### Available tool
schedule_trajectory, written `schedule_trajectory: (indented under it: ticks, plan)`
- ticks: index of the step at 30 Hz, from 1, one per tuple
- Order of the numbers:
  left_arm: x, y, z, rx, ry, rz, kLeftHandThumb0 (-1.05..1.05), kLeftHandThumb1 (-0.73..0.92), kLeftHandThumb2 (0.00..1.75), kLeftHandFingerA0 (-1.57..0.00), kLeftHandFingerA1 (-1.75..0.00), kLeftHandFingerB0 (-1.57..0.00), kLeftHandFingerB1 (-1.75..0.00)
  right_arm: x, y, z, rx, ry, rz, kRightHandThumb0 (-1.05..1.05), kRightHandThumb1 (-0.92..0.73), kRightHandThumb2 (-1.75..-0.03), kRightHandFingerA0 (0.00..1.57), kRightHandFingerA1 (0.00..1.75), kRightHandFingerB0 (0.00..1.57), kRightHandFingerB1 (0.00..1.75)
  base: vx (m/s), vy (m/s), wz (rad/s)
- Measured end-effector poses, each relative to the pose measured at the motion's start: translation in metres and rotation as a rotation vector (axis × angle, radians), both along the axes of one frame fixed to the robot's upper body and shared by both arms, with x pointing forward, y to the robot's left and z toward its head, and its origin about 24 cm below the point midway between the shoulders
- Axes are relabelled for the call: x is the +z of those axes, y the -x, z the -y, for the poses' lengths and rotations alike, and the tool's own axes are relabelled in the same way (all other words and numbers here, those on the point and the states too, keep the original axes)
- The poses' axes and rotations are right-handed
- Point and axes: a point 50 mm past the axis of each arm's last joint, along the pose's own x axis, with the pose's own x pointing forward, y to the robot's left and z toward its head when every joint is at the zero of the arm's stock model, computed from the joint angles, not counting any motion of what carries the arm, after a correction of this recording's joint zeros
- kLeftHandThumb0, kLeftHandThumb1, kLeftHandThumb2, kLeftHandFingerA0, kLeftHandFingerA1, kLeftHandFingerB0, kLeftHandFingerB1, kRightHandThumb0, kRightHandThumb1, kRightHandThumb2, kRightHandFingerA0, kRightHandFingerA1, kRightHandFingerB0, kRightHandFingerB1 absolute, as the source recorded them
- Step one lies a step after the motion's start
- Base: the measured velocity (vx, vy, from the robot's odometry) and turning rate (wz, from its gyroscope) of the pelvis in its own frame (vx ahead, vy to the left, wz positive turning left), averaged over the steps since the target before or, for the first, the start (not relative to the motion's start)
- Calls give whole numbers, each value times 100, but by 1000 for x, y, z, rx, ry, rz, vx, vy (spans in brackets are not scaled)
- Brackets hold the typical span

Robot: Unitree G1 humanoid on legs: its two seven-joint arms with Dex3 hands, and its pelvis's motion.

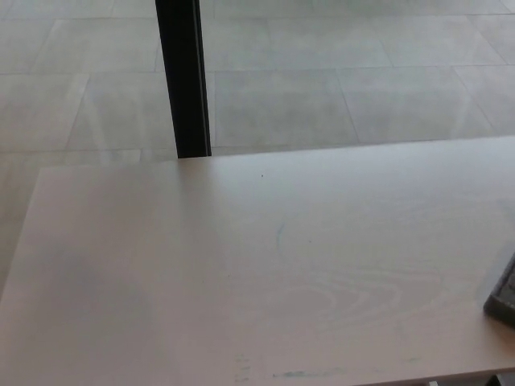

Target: The robot uses its right hand to hold the eraser kept in the middle of the desk and use it to wipe the desk by swiping its surface twice

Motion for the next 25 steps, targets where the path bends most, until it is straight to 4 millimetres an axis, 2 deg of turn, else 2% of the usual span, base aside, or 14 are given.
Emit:
schedule_trajectory:
  ticks: [5,6,7,8,9,10,12,13,14,15,18,19,20,25]
  plan:
    - [0,0,0,1,1,-1,-50,48,91,-79,-83,-58,-71,-10,45,30,-143,-51,-4,-84,-75,-63,95,72,56,65,0,0,0]
    - [0,0,0,0,1,0,-49,48,91,-79,-83,-58,-70,-15,56,36,-178,-67,-9,-79,-57,-105,90,80,53,70,0,0,0]
    - [0,0,0,0,1,0,-43,64,59,-79,-80,-64,-66,-19,65,40,-207,-81,-15,-85,-74,-63,93,81,58,72,0,0,0]
    - [0,0,0,-1,1,-1,-43,64,59,-83,-82,-65,-67,-26,77,46,-245,-103,-23,-86,-72,-62,95,83,56,75,0,0,0]
    - [0,0,0,0,1,-2,-43,63,59,-81,-82,-65,-67,-33,89,52,-284,-129,-30,-87,-54,-90,95,89,60,79,0,0,0]
    - [0,0,0,0,1,-2,-43,64,59,-81,-81,-66,-67,-40,100,56,-323,-156,-37,-76,-76,-63,96,97,51,87,0,0,0]
    - [0,0,0,0,1,-1,-43,64,59,-84,-81,-67,-67,-59,124,64,-407,-221,-49,-76,-79,-64,88,108,41,92,0,0,0]
    - [0,1,0,1,2,-3,-45,47,90,-79,-84,-60,-72,-72,137,67,-458,-264,-57,-78,-78,-64,84,114,37,95,0,0,0]
    - [-1,1,0,1,2,-3,-44,64,59,-80,-80,-64,-66,-85,148,69,-501,-303,-65,-79,-77,-63,78,118,30,96,0,0,0]
    - [-1,1,0,1,2,-4,-47,49,92,-78,-83,-57,-70,-93,154,69,-528,-329,-73,-79,-72,-62,79,119,31,97,0,0,0]
    - [-1,3,0,1,1,-7,-48,49,92,-77,-83,-56,-70,-142,190,64,-677,-476,-118,-81,-73,-63,82,123,38,101,0,0,0]
    - [-1,4,0,1,1,-10,-44,66,59,-77,-79,-65,-66,-153,197,61,-708,-508,-132,-81,-72,-63,89,122,33,101,0,0,0]
    - [-1,5,0,1,0,-12,-49,49,92,-77,-83,-58,-71,-167,206,57,-748,-551,-151,-79,-71,-61,89,125,35,101,0,0,0]
    - [-2,11,-1,-1,-3,-26,-48,48,90,-77,-81,-57,-70,-212,230,38,-882,-709,-218,-79,-72,-63,79,134,32,98,0,0,0]
